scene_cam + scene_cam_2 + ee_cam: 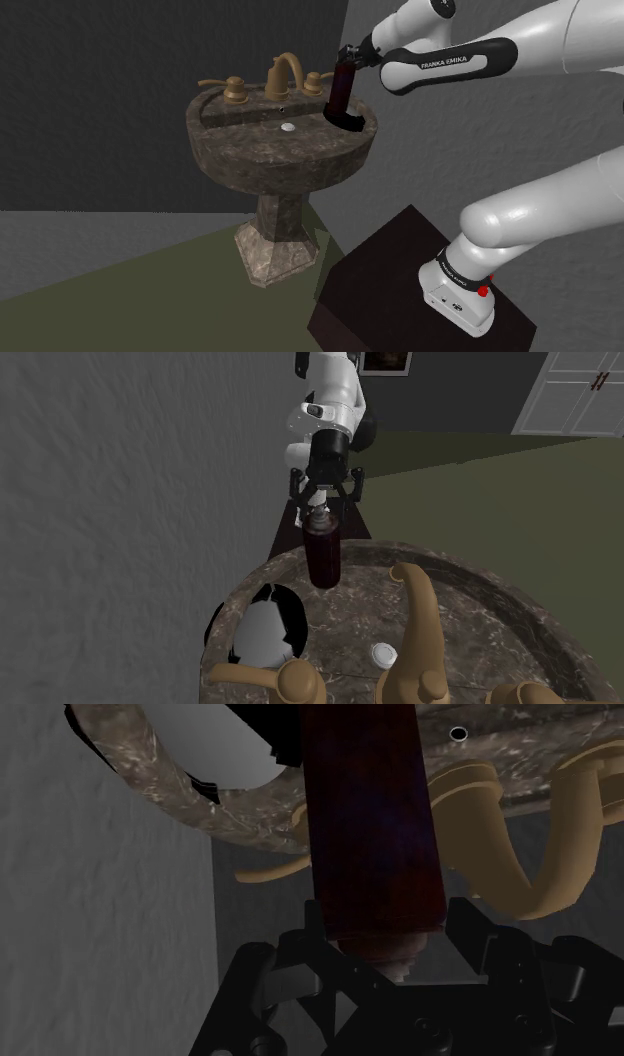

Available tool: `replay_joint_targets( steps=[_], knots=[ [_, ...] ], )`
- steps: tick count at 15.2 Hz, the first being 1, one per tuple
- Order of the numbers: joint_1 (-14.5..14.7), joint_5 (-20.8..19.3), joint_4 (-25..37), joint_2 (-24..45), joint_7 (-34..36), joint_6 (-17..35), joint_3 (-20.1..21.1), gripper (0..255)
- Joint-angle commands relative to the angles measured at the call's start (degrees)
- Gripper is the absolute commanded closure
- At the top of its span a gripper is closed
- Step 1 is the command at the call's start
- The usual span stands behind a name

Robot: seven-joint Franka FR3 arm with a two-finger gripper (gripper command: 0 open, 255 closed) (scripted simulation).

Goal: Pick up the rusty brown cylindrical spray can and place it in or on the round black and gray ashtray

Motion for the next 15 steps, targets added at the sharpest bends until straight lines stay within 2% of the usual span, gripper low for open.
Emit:
replay_joint_targets(
  steps=[1,3,10,15],
  knots=[
    [0.6,0.6,1.1,-0.5,-0.6,-1.6,-0.5,255],
    [1.0,1.0,2.1,-0.8,-1.1,-2.9,-0.9,255],
    [3.7,6.5,13.1,6.6,-13.3,-6.6,-10.1,255],
    [4.3,11.8,23.0,12.7,-21.9,-10.6,-15.0,255]
  ],
)
